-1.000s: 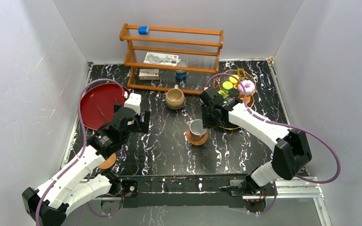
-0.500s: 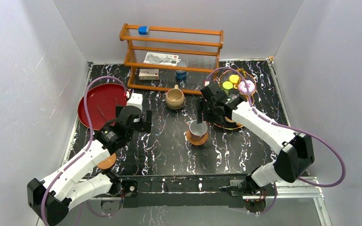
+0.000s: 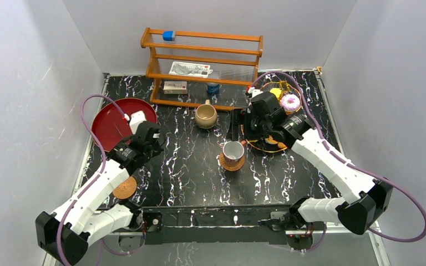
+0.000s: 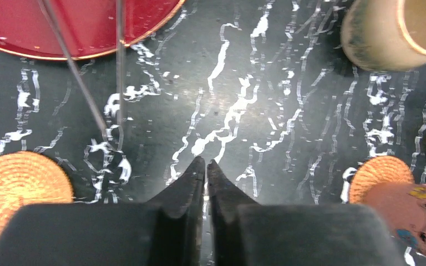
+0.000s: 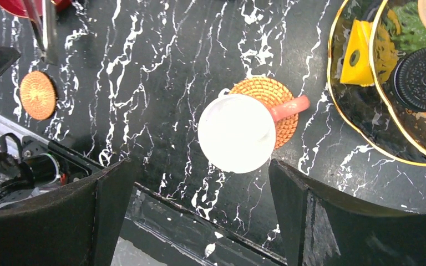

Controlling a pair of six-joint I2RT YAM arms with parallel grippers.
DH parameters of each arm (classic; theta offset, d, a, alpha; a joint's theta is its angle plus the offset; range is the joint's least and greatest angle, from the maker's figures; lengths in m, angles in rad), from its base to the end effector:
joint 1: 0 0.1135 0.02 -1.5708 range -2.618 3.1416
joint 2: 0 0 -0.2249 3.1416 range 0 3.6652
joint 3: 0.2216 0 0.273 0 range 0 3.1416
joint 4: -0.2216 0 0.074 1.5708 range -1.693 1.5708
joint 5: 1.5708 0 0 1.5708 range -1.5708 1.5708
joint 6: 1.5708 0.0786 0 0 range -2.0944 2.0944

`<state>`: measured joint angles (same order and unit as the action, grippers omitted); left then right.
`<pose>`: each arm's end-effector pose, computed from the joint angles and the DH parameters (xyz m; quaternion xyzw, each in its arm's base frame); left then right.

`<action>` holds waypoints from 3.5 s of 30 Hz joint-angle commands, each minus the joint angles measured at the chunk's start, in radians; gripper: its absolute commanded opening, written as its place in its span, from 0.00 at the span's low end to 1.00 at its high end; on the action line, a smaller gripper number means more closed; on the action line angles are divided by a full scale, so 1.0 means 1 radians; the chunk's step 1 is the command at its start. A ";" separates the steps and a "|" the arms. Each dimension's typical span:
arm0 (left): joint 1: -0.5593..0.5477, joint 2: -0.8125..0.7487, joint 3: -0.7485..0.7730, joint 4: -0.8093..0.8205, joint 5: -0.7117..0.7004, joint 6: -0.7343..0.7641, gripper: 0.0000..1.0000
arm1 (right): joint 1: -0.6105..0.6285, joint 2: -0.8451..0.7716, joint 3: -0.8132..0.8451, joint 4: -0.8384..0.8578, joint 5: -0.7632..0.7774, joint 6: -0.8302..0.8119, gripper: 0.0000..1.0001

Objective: Serve the afternoon tea
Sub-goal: Place the cup on the coaster, then move the coaster to the center of the board.

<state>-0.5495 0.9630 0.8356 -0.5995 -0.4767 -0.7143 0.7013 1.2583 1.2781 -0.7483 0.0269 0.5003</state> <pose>0.2498 -0.1107 0.2282 -0.1693 0.8755 -0.0613 0.4483 0.2533 0.2112 0.2912 -0.0861 0.9085 0.2210 0.3441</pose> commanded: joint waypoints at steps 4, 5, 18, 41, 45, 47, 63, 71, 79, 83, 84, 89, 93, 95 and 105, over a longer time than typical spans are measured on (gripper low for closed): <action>0.215 0.038 0.051 -0.161 0.026 -0.267 0.00 | 0.000 -0.064 -0.013 0.075 -0.059 -0.046 0.99; 0.250 0.052 0.054 -0.188 0.025 -0.304 0.00 | -0.001 -0.069 -0.015 0.077 -0.062 -0.050 0.99; 0.746 0.090 -0.093 -0.369 0.035 -0.607 0.00 | 0.000 -0.093 -0.041 0.078 -0.073 -0.071 0.99; 0.829 0.163 -0.329 -0.206 0.285 -0.663 0.00 | -0.001 -0.082 -0.050 0.098 -0.076 -0.086 0.99; 0.810 0.134 -0.344 -0.201 0.357 -0.645 0.00 | 0.000 -0.078 -0.046 0.099 -0.069 -0.092 0.99; 0.785 0.128 -0.343 -0.203 0.379 -0.639 0.00 | 0.000 -0.076 -0.048 0.102 -0.067 -0.094 0.99; 0.296 0.201 -0.299 -0.231 0.438 -0.937 0.00 | -0.002 -0.099 -0.052 0.099 -0.054 -0.095 0.99; 0.099 0.276 -0.231 -0.228 0.413 -1.051 0.00 | 0.000 -0.114 -0.054 0.098 -0.052 -0.090 0.99; -0.119 0.441 -0.102 -0.183 0.342 -1.117 0.00 | 0.000 -0.128 -0.053 0.096 -0.053 -0.087 0.99; -0.182 0.496 -0.032 -0.125 0.294 -1.059 0.00 | -0.001 -0.136 -0.057 0.094 -0.055 -0.087 0.99; -0.195 0.504 -0.009 -0.118 0.271 -1.044 0.00 | 0.000 -0.138 -0.058 0.094 -0.055 -0.088 0.99; -0.247 0.496 0.095 -0.123 0.128 -0.925 0.00 | -0.001 -0.142 -0.059 0.107 -0.066 -0.088 0.99; -0.252 0.443 0.126 -0.122 0.030 -0.801 0.00 | -0.001 -0.135 -0.057 0.127 -0.079 -0.085 0.99; -0.251 0.402 0.122 -0.120 -0.020 -0.731 0.02 | -0.001 -0.124 -0.049 0.135 -0.081 -0.077 0.99; -0.253 0.123 0.021 -0.014 -0.108 -0.212 0.51 | 0.000 0.013 0.071 0.155 -0.075 -0.060 0.99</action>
<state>-0.8001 1.1862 0.9077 -0.6338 -0.5011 -1.1675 0.7013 1.2327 1.2678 -0.6628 -0.0410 0.4400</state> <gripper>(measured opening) 0.409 0.985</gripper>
